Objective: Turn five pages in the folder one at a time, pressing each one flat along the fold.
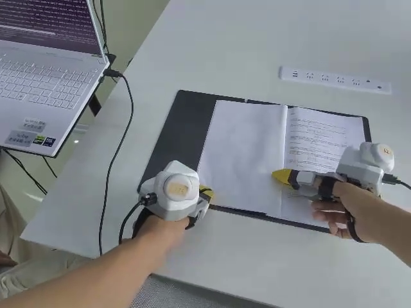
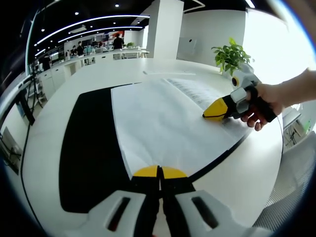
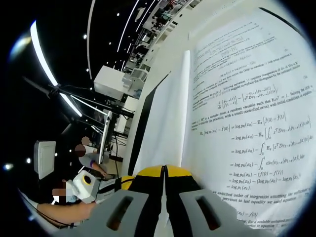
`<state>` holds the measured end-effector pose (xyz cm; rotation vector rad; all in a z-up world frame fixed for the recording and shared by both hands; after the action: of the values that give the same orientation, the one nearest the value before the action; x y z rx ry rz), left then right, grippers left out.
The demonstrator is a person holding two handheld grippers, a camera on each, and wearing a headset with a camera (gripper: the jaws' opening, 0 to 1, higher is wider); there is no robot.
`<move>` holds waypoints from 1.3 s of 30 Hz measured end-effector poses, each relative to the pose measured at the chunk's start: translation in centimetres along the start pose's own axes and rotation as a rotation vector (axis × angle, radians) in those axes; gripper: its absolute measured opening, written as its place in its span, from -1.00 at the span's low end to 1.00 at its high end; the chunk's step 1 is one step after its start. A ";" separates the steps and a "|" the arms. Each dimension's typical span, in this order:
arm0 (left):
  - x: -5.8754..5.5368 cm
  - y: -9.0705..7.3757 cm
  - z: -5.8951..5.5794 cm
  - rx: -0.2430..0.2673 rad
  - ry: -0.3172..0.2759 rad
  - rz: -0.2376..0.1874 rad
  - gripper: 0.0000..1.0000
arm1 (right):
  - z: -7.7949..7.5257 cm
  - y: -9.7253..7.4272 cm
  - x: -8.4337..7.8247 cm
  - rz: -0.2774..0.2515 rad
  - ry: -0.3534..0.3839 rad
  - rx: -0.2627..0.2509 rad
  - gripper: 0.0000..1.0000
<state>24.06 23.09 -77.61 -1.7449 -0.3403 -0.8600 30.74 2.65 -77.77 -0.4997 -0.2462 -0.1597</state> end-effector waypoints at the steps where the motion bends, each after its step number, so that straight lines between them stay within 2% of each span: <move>1: 0.0 0.0 0.0 0.000 0.000 0.000 -1.00 | 0.0 -0.1 -0.3 0.000 0.002 0.001 -1.00; 10: 0.1 -0.2 -0.1 0.002 0.013 0.003 -1.00 | 0.7 -0.9 -3.7 0.014 0.035 0.023 -1.00; 12: 0.1 -0.2 -0.1 0.003 0.018 0.005 -1.00 | 0.6 -0.9 -3.6 0.012 0.041 0.026 -1.00; 15: 0.1 -0.3 -0.2 0.007 0.024 0.009 -1.00 | 0.8 -1.2 -4.5 0.014 0.050 0.029 -1.00; 17: 0.1 -0.3 -0.2 0.006 0.029 0.012 -1.00 | 0.9 -1.3 -5.3 0.028 0.058 0.034 -1.00; 19: 0.2 -0.3 -0.2 0.004 0.023 0.015 -1.00 | 1.0 -1.3 -6.4 0.066 0.052 0.033 -1.00; 20: 0.2 -0.3 -0.1 0.002 0.020 0.016 -1.00 | 1.1 -1.3 -6.9 0.071 0.028 0.025 -1.00; 23: 0.2 -0.3 -0.1 0.000 0.010 0.015 -1.00 | 1.6 -1.5 -8.0 0.085 0.037 0.037 -1.00; 28: 0.1 -0.5 -0.2 0.001 -0.016 0.013 -1.00 | 3.0 -2.4 -9.3 0.070 0.016 0.070 -1.00; 34: -0.4 -1.4 -0.8 -0.012 -0.022 0.043 -1.00 | 4.0 -3.8 -10.3 0.059 -0.064 0.065 -1.00; 39: -0.4 -3.6 -1.5 -0.027 -0.025 0.033 -0.91 | 5.4 -7.0 -9.7 -0.046 -0.132 0.034 -0.97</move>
<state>21.03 23.02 -75.17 -1.7826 -0.3172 -0.8234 18.91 0.08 -72.65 -0.4718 -0.3887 -0.1671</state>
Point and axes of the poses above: the centre of the closed fingertips' face, and the gripper's own axes: y roughly forward along the fingers, z roughly to its left, x roughly out of its top, the point moved 7 cm from there along -y, roughly backward along the fingers, and after that the axes turned 7 degrees about z, right-handed, at the moved point
